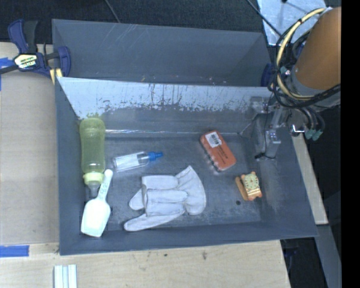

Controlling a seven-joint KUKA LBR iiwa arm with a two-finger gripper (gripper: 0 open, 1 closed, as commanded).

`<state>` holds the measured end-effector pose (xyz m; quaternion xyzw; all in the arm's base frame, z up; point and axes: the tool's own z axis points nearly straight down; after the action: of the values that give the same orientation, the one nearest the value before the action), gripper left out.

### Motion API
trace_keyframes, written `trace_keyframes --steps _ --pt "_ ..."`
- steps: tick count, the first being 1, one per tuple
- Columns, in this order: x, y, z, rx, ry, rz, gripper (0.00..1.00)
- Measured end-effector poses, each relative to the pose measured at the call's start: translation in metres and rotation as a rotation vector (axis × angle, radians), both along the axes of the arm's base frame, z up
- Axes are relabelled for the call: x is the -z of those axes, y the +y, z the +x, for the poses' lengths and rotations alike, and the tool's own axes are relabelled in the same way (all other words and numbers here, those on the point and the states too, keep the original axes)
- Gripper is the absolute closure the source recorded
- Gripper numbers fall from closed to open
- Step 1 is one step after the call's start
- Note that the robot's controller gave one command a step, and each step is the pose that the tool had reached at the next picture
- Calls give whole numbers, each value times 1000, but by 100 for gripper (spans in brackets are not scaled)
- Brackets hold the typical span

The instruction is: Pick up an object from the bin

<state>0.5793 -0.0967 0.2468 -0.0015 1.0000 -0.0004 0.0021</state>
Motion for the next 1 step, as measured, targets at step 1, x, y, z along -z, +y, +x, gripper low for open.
trace_keyframes --steps 1 --pt "0 0 0 0 0 0 0"
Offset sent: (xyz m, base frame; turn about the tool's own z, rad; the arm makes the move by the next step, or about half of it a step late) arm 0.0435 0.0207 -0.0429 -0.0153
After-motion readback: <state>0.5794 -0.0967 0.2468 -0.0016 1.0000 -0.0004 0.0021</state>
